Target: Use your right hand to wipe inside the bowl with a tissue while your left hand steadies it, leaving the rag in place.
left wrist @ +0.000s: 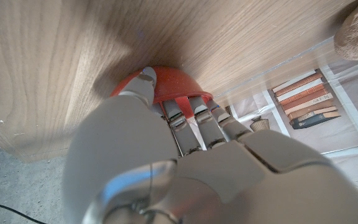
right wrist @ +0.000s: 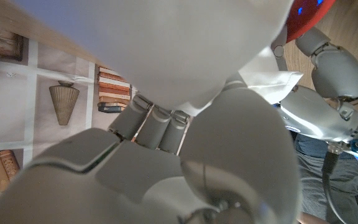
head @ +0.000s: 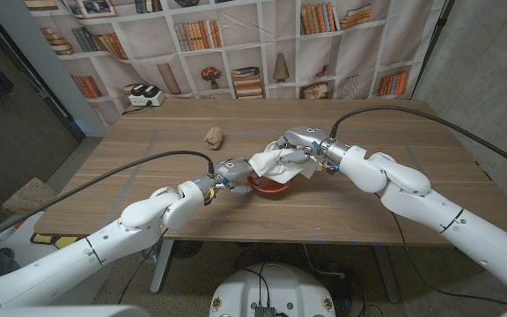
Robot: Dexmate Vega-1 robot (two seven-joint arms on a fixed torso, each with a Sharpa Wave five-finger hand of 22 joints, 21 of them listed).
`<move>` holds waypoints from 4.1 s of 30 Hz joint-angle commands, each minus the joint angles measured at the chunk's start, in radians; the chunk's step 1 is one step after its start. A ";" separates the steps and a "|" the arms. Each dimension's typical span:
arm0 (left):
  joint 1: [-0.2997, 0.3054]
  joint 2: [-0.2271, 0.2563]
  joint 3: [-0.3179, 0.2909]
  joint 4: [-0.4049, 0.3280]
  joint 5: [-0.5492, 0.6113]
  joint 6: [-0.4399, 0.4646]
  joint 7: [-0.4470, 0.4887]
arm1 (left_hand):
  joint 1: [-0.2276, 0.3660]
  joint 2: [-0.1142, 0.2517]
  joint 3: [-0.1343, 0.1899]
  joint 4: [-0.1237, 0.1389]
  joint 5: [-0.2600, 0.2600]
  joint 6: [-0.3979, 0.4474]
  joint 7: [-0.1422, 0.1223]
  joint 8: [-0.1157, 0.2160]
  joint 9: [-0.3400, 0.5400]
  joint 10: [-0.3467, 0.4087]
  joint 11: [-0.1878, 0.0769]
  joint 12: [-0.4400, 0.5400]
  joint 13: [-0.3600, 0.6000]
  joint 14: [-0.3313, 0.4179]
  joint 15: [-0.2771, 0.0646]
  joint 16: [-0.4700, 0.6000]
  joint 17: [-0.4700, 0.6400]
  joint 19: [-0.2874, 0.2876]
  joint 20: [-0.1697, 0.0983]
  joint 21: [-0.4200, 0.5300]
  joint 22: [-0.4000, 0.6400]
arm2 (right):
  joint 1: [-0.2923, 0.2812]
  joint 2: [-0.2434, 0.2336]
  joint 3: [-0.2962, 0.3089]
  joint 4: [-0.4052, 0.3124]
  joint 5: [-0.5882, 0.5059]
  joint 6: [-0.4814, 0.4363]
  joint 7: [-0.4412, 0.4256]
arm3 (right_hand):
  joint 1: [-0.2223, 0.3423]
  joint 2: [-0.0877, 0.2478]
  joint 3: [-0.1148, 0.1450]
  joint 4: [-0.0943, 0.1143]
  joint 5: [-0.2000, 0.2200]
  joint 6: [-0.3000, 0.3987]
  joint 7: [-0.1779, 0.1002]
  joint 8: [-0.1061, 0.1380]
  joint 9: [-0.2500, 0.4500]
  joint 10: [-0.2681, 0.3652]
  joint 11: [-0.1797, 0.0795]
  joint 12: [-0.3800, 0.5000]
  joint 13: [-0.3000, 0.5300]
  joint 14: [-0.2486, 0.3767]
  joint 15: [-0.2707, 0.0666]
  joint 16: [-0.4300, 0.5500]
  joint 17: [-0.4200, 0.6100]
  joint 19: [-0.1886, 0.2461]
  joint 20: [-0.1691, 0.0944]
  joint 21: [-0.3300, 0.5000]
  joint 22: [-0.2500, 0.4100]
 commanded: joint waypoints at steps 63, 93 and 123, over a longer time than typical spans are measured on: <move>-0.025 -0.003 0.004 -0.038 -0.044 0.022 -0.123 | -0.017 -0.009 0.051 0.006 -0.010 -0.009 0.030 0.117 0.120 0.021 0.001 -0.002 0.004 0.008 -0.149 -0.007 -0.002 0.007 -0.065 -0.005 0.004 | 0.089 0.075 -0.100 0.169 -0.687 0.283 -0.116 | 0.018 -0.001 -0.014 0.003 0.004 0.103 -0.034 -0.014 -0.041 0.089 -0.063 -0.010 -0.010 -0.089 -0.013 -0.062 -0.011 -0.096 -0.109 0.010 -0.057; -0.036 -0.012 0.008 -0.020 -0.077 0.009 -0.124 | -0.024 -0.023 0.067 0.003 -0.011 0.006 0.040 0.126 0.091 0.036 0.001 0.000 0.004 0.012 -0.148 -0.007 -0.003 0.009 -0.071 -0.005 0.004 | 0.113 0.078 -0.086 0.059 -0.573 0.269 0.266 | 0.007 0.001 -0.019 0.008 0.004 0.120 -0.035 -0.023 -0.052 0.123 -0.066 -0.002 -0.003 -0.061 -0.012 -0.048 -0.001 -0.095 -0.103 0.036 -0.072; -0.045 -0.014 0.013 -0.015 -0.083 0.017 -0.143 | -0.030 -0.029 0.080 0.002 -0.010 0.005 0.037 0.138 0.086 0.038 0.001 -0.002 0.004 0.006 -0.147 -0.008 -0.003 0.006 -0.068 -0.006 0.004 | 0.016 0.144 -0.070 0.077 -0.796 0.096 0.160 | 0.014 -0.008 -0.010 0.000 0.005 0.140 -0.044 -0.060 -0.064 0.153 -0.069 -0.030 -0.014 0.084 -0.006 -0.015 0.017 -0.023 -0.113 0.177 -0.108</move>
